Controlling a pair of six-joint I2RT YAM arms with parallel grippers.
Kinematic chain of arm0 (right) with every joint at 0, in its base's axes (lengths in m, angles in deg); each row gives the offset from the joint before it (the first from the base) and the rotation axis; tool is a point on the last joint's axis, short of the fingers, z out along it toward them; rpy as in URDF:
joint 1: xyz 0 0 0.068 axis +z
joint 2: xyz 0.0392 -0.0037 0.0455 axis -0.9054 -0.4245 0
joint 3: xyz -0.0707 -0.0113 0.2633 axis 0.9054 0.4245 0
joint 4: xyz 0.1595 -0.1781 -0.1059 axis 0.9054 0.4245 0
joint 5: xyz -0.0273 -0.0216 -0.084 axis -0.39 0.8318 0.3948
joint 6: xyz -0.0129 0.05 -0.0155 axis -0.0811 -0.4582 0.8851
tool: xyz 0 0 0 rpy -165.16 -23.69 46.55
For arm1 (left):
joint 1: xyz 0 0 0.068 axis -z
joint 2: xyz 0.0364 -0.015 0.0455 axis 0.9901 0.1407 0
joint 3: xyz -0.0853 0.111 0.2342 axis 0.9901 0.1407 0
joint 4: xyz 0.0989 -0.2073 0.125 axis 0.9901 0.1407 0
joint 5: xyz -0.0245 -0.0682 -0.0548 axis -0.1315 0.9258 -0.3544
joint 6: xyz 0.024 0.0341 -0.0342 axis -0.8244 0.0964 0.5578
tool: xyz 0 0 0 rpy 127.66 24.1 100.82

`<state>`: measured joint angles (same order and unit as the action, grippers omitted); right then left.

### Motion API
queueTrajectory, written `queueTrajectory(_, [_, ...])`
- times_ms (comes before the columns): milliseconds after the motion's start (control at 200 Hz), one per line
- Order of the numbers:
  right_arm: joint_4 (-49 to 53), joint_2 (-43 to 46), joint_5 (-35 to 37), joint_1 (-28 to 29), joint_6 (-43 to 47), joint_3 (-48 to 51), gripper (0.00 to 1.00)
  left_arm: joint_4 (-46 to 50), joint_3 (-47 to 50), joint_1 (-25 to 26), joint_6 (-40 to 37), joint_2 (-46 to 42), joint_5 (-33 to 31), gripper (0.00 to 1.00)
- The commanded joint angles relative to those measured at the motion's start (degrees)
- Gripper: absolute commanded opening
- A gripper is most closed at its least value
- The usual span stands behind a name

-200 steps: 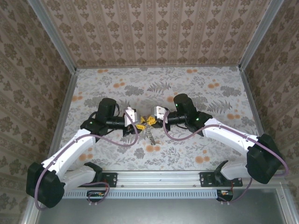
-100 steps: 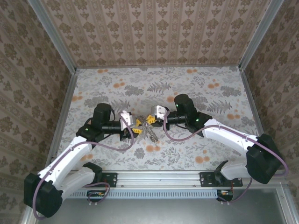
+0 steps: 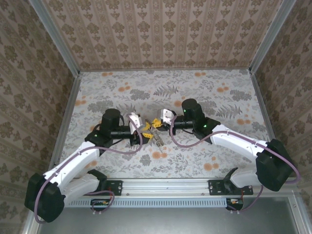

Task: Put the keys on the keyring

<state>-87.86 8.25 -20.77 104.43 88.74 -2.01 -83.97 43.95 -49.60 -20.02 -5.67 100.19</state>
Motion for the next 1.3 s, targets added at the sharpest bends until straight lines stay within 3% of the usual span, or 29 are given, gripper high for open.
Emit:
queueTrajectory(0, [-4.2, -0.3, 1.1, 0.4, -1.7, 0.3, 0.0, -1.8, 0.0, 0.6, 1.1, 0.6, -1.3, 0.41])
queueTrajectory(235, [-5.1, -0.9, 3.6, 0.4, -3.3, 0.9, 0.0, 3.1, -0.2, 0.8, -2.3, -3.1, -9.4, 0.18])
queueTrajectory(375, [-5.8, -1.7, 4.1, 0.4, -4.5, 1.0, 0.0, 6.5, -0.8, 1.5, -6.0, -5.2, -12.6, 0.17])
queueTrajectory(495, [-7.5, -1.8, 3.6, 0.4, -6.0, 0.8, 0.0, 6.9, -0.8, 3.1, -9.2, -5.3, -11.6, 0.21])
queueTrajectory(655, [-8.5, -4.0, 3.2, 0.4, -7.1, 0.4, 0.0, 7.6, -2.0, 4.0, -7.3, -2.8, -13.8, 0.28])
queueTrajectory(795, [-8.6, -3.5, 3.6, 0.4, -7.0, 0.8, 0.0, 7.5, -0.8, 3.0, -3.1, -4.7, -13.8, 0.49])
queueTrajectory(1050, [-9.4, -2.8, 3.0, 0.4, -7.1, 1.7, 0.0, 3.5, 4.6, -0.4, 8.2, -12.0, -10.9, 0.58])
queueTrajectory(1295, [-10.3, -3.7, 2.2, 0.6, -7.7, 1.1, 0.0, -2.3, 3.9, -0.5, 10.4, -6.0, -10.3, 0.58])
